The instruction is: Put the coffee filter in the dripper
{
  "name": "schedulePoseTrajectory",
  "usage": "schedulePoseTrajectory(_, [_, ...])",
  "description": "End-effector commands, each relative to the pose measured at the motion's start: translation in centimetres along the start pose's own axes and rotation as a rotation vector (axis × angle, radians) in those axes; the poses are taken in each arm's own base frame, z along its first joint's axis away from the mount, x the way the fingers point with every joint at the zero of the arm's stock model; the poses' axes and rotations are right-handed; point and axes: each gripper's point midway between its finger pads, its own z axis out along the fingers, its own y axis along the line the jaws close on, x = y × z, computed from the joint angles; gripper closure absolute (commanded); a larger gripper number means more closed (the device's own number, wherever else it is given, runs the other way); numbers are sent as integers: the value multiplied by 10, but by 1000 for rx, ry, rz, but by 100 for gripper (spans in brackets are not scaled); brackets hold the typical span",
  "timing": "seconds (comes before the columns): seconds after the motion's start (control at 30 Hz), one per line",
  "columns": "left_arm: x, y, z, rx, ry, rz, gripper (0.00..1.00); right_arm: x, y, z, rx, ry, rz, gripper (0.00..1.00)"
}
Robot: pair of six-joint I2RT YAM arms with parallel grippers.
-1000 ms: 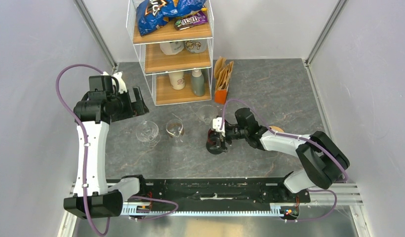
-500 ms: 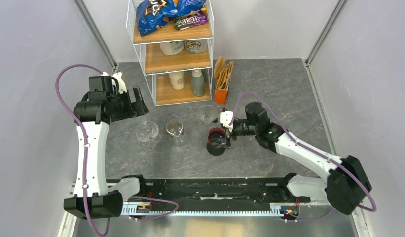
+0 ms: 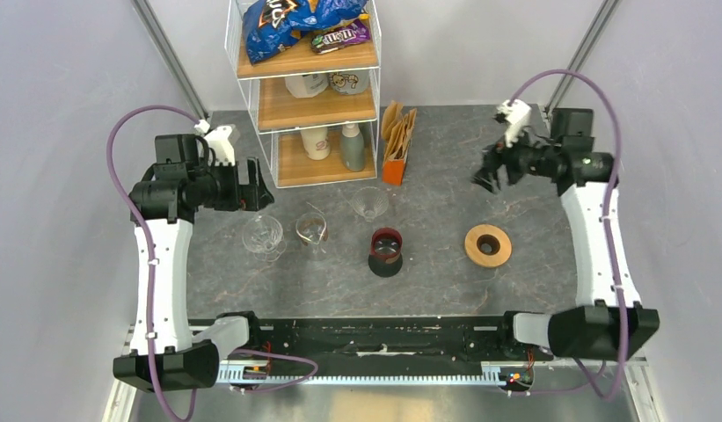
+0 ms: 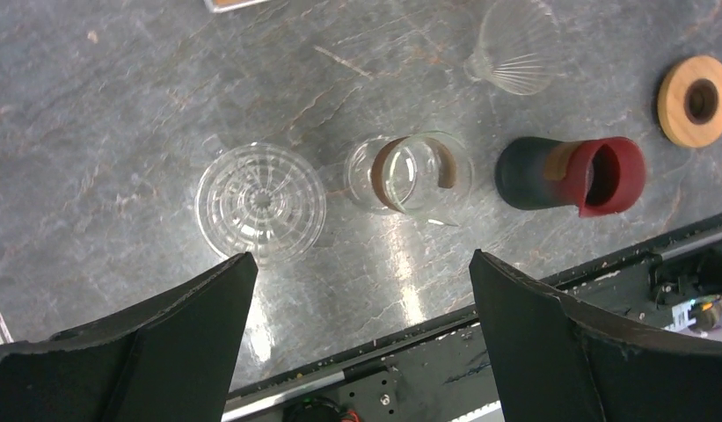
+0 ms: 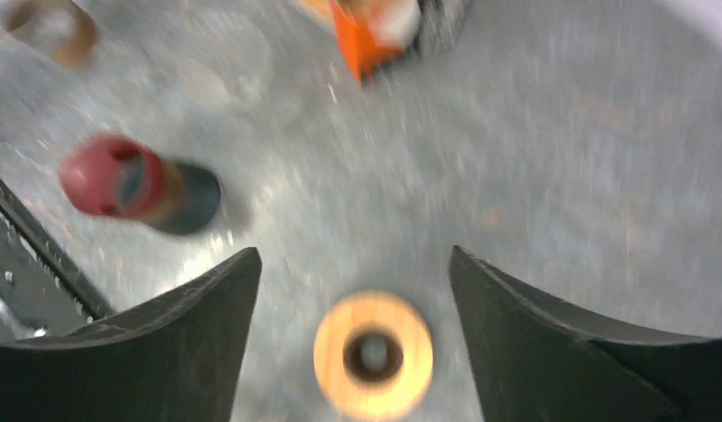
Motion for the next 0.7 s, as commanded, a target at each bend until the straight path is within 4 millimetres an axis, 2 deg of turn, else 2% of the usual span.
schedulePoseTrajectory(0.0, [-25, -24, -19, 123, -131, 178, 0, 115, 20, -59, -112, 459, 296, 18])
schedulePoseTrajectory(0.1, [-29, -42, -27, 214, -174, 223, 0, 160, 3, -72, -94, 610, 443, 24])
schedulePoseTrajectory(0.2, [-29, -55, -34, 274, -212, 270, 0, 197, -11, -70, -64, 718, 483, 25])
schedulePoseTrajectory(0.27, [-27, -59, -35, 299, -216, 294, 0, 220, -13, -66, -111, 767, 541, 26])
schedulePoseTrajectory(0.33, [-27, -63, -37, 324, -219, 315, 0, 231, -16, -63, -189, 770, 616, 27])
schedulePoseTrajectory(0.47, [-31, -71, -45, 359, -238, 328, 1, 253, -45, -64, -216, 749, 670, 28])
schedulePoseTrajectory(0.67, [-29, -75, -51, 372, -233, 343, 1, 278, -47, -40, -314, 730, 766, 28])
